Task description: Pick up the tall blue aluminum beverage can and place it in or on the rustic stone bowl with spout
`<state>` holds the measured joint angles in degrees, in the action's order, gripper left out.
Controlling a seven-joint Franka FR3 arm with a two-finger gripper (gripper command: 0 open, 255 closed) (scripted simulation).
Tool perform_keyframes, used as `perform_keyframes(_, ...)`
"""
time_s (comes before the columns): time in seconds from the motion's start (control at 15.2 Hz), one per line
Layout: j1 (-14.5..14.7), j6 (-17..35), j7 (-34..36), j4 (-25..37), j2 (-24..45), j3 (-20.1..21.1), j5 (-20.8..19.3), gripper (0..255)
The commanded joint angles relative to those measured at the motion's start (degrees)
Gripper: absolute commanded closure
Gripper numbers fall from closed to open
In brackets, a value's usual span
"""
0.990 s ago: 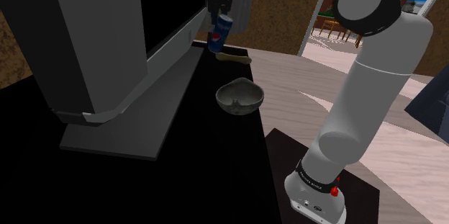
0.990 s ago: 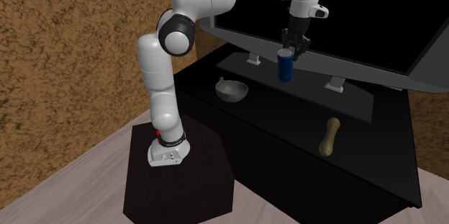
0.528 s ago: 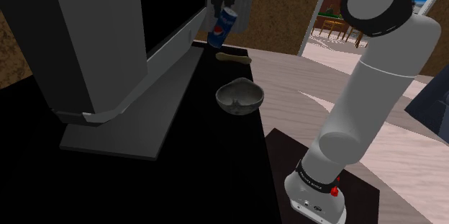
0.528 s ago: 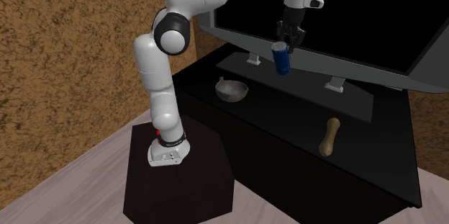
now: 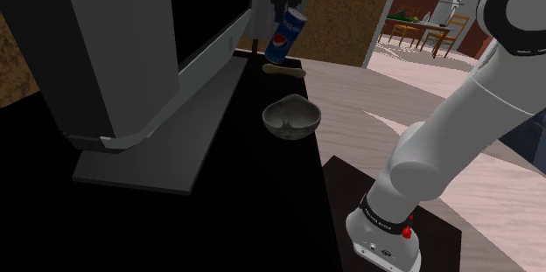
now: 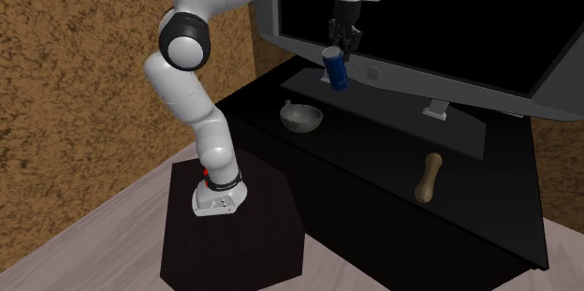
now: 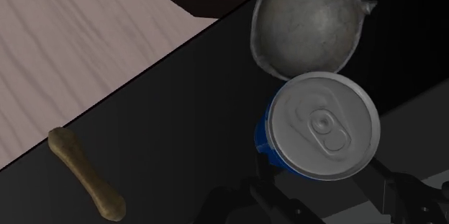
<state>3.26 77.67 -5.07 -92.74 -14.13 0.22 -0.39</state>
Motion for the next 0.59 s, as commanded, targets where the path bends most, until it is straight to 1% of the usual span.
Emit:
perform_keyframes(0.0,0.49,-1.15,1.40,-2.35,-3.52,0.86,0.28,255)
perform_keyframes(0.26,1.47,-3.61,4.40,-6.23,-9.87,2.83,1.27,255)
perform_keyframes(0.33,1.92,-4.89,5.79,-7.54,-12.48,3.75,1.86,255)
perform_keyframes(0.53,1.94,-2.56,5.73,-11.19,-13.80,3.75,1.93,255)
